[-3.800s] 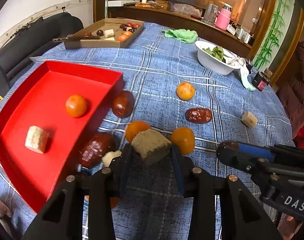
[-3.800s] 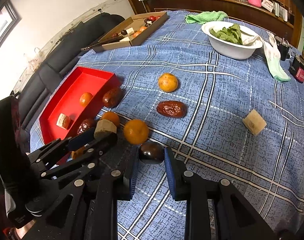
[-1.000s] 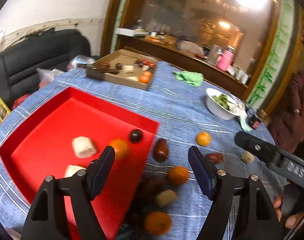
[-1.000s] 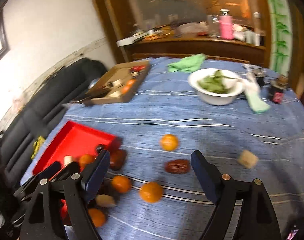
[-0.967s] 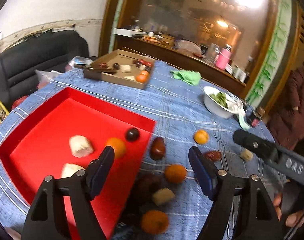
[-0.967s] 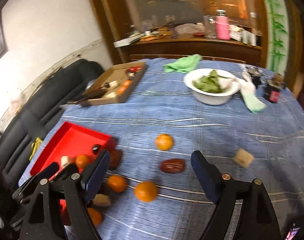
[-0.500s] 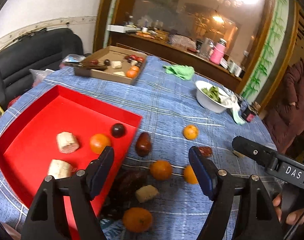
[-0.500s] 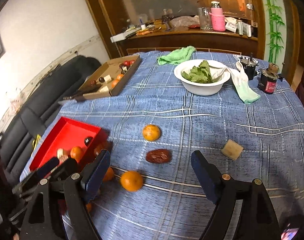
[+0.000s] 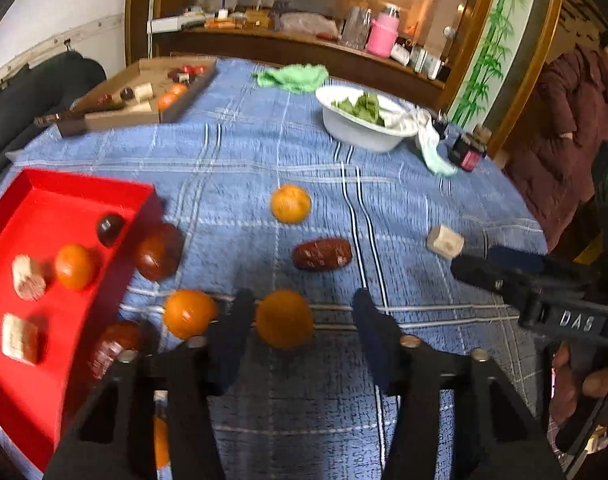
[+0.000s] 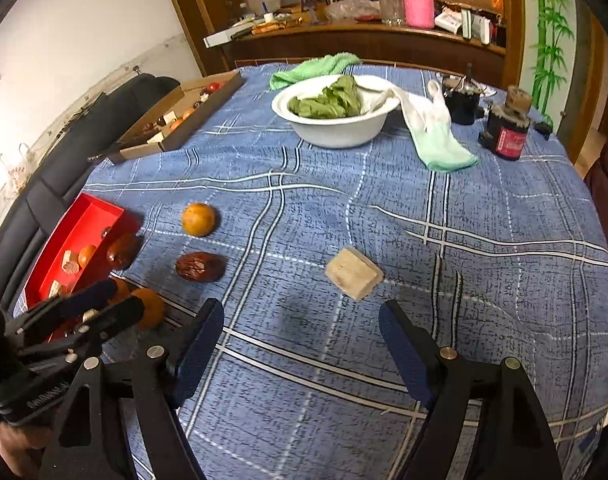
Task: Organize fruits
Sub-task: 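Move both open tools back toward the items on the table, then grasp an orange with the left tool while the right tool grasps a white cake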
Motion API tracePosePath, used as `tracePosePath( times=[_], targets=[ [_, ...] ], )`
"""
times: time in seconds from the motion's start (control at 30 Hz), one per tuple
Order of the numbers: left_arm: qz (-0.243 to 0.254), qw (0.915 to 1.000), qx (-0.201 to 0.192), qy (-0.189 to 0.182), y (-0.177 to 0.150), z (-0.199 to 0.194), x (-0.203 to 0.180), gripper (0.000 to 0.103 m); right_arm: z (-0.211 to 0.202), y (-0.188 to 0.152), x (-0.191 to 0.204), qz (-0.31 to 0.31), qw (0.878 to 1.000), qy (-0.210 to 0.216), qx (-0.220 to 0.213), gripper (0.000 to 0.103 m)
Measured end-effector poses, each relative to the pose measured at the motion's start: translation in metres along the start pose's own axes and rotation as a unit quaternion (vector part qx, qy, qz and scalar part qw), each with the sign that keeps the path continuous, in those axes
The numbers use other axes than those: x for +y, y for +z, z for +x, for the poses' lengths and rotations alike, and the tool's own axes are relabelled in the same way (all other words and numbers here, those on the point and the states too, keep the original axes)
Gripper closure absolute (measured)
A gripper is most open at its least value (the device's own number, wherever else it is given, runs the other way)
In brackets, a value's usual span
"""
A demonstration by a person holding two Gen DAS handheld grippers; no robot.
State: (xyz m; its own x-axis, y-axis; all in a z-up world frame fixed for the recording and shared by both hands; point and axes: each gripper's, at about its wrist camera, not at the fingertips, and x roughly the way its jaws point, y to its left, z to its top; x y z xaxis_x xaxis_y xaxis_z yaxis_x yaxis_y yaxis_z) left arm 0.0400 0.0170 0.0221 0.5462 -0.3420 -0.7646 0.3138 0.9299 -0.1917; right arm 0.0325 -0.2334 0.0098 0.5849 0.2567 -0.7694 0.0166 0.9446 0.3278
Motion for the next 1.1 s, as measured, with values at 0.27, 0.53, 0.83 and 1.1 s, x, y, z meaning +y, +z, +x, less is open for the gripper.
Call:
tracePosePath(
  times=[0.27, 0.53, 0.83, 1.1],
  targets=[
    [-0.036, 0.9992, -0.001, 0.014, -0.008, 0.001, 0.008, 0.065, 0.022, 0.01, -0.01, -0.013, 0.999, -0.018, 0.023, 0.034],
    [-0.045, 0.9984, 0.023, 0.026, -0.011, 0.02, 0.011, 0.065, 0.045, 0.016, -0.012, -0.045, 0.997, -0.045, 0.044, 0.058],
    [-0.06, 0.9976, 0.02, 0.029, -0.007, 0.021, 0.013, 0.073, 0.042, 0.015, -0.009, -0.055, 0.996, -0.048, 0.043, 0.066],
    [-0.08, 0.9963, 0.007, 0.029, -0.01, 0.005, 0.022, 0.073, 0.029, 0.017, 0.007, -0.052, 0.998, -0.026, 0.032, 0.066]
  ],
)
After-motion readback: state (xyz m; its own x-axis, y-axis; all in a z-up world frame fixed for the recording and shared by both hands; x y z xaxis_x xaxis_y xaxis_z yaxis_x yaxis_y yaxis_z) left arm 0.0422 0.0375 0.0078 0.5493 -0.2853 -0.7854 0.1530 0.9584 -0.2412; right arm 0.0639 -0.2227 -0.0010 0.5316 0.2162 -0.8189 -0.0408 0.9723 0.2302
